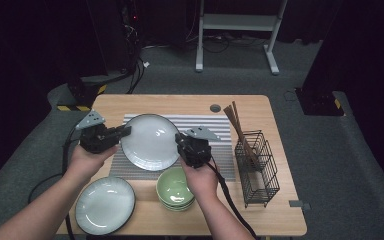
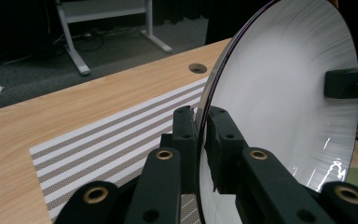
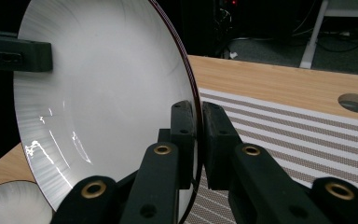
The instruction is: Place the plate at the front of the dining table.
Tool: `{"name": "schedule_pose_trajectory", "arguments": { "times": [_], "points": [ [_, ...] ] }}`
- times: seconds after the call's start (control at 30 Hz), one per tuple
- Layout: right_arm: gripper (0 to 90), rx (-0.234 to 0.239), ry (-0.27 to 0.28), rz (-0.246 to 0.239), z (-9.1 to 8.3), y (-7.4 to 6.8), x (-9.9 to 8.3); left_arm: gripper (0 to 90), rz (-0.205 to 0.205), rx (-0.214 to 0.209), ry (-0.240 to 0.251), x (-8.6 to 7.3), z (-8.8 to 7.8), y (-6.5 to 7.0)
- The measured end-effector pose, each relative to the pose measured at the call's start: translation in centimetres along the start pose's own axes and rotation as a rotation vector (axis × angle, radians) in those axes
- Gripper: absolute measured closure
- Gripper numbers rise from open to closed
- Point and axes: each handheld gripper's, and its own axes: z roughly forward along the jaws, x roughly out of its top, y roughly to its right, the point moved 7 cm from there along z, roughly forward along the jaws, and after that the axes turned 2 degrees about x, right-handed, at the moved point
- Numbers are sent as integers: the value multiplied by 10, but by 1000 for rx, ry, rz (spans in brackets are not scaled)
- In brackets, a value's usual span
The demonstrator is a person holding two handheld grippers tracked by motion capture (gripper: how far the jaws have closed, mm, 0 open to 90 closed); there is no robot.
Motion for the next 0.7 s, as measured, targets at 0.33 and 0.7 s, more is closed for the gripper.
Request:
{"name": "schedule_pose_trajectory", "arguments": {
  "times": [0.33, 0.7],
  "points": [
    [833, -26, 7, -1, 7, 15, 3, 820, 5, -9, 16, 1, 18, 0],
    [826, -72, -3, -16, 13, 34, 4, 821, -2, -1, 57, -8, 39, 4]
  ]
}}
